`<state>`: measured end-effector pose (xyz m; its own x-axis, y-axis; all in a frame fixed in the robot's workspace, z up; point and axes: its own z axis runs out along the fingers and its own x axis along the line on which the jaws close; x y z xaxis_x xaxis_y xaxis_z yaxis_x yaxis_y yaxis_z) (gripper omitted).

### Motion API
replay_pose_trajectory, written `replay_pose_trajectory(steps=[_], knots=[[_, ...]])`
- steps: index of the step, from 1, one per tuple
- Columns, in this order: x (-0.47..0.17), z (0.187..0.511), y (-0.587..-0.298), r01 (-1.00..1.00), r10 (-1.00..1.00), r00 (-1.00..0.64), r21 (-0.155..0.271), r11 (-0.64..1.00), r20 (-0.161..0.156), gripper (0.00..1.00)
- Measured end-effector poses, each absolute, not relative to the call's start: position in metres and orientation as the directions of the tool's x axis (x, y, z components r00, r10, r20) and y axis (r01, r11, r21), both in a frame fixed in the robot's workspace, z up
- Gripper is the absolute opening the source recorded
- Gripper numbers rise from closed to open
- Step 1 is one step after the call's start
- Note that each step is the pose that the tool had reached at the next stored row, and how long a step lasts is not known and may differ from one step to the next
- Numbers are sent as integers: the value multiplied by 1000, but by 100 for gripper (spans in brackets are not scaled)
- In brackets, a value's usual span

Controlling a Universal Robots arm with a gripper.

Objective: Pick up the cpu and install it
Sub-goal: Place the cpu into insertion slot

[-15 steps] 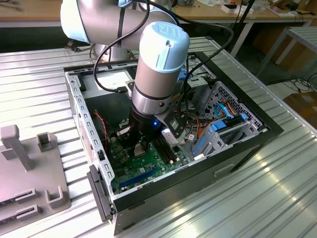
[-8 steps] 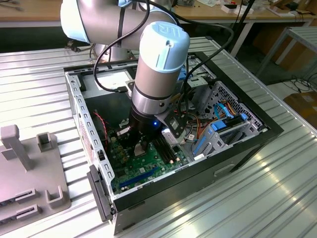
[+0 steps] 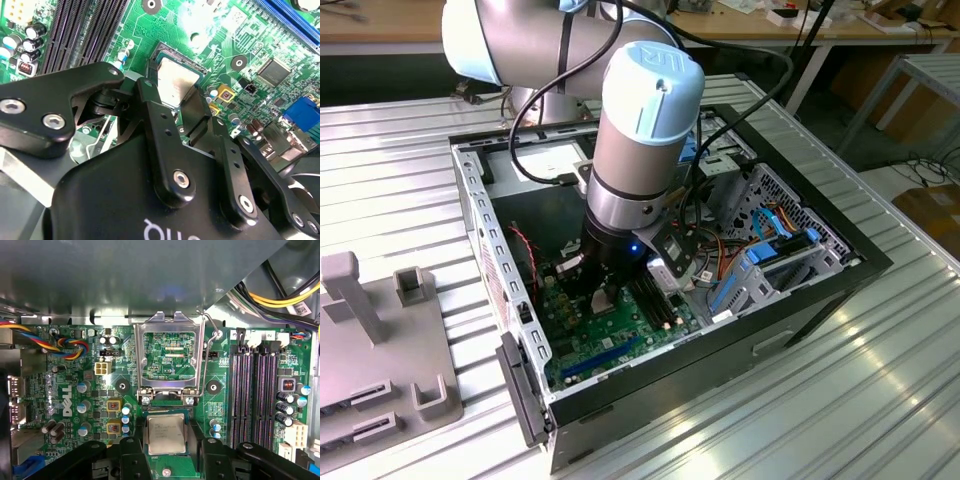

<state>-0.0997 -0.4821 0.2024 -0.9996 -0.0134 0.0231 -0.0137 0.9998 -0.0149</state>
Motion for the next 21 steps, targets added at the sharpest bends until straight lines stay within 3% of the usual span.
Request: replay_pose_trajectory(steps=[21], knots=[[-100,202,-484,38,38,-999,-15,999,23,44]])
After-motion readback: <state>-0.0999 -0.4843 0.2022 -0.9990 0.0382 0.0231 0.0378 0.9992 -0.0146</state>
